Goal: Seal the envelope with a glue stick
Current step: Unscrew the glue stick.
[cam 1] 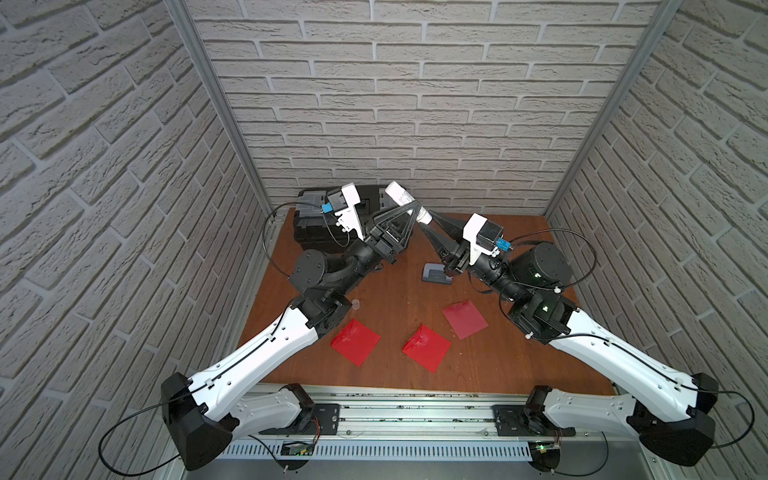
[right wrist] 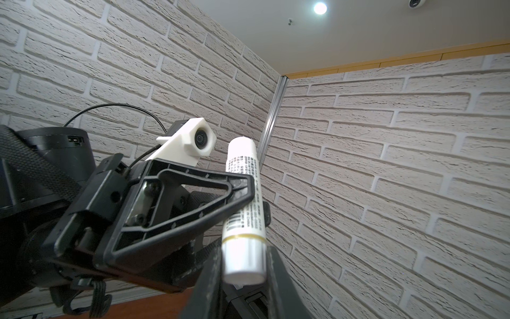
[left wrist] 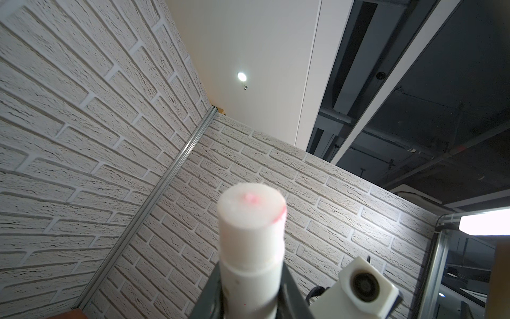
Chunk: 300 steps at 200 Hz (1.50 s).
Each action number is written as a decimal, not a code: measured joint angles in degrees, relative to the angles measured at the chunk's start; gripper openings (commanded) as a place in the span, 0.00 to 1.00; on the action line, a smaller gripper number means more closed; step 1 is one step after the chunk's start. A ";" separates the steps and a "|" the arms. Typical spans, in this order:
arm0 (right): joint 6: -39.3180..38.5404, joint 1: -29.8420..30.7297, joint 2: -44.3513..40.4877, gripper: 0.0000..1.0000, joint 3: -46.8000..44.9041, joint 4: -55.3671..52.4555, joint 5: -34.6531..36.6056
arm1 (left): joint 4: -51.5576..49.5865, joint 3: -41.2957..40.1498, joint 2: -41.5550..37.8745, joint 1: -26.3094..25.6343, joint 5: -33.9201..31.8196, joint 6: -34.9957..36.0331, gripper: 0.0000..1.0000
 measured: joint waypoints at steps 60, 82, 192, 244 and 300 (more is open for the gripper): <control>21.03 0.04 -3.10 0.05 0.00 -0.04 -4.09 | 2.40 3.74 1.86 0.00 9.40 1.40 0.11; 34.77 0.28 -5.84 0.03 0.00 -1.33 -6.82 | 2.78 6.32 2.56 -0.50 15.45 2.16 0.11; 63.10 0.48 -10.71 0.44 -1.36 -5.75 -8.33 | 3.19 8.59 3.28 -0.57 21.18 3.28 0.11; 40.52 0.48 -13.25 0.47 -1.36 -7.30 -3.78 | 3.10 7.43 2.47 -0.42 16.76 3.26 0.11; 8.98 0.48 -6.99 0.49 -0.46 -2.64 -9.55 | 2.62 5.64 1.84 -0.42 12.00 2.71 0.09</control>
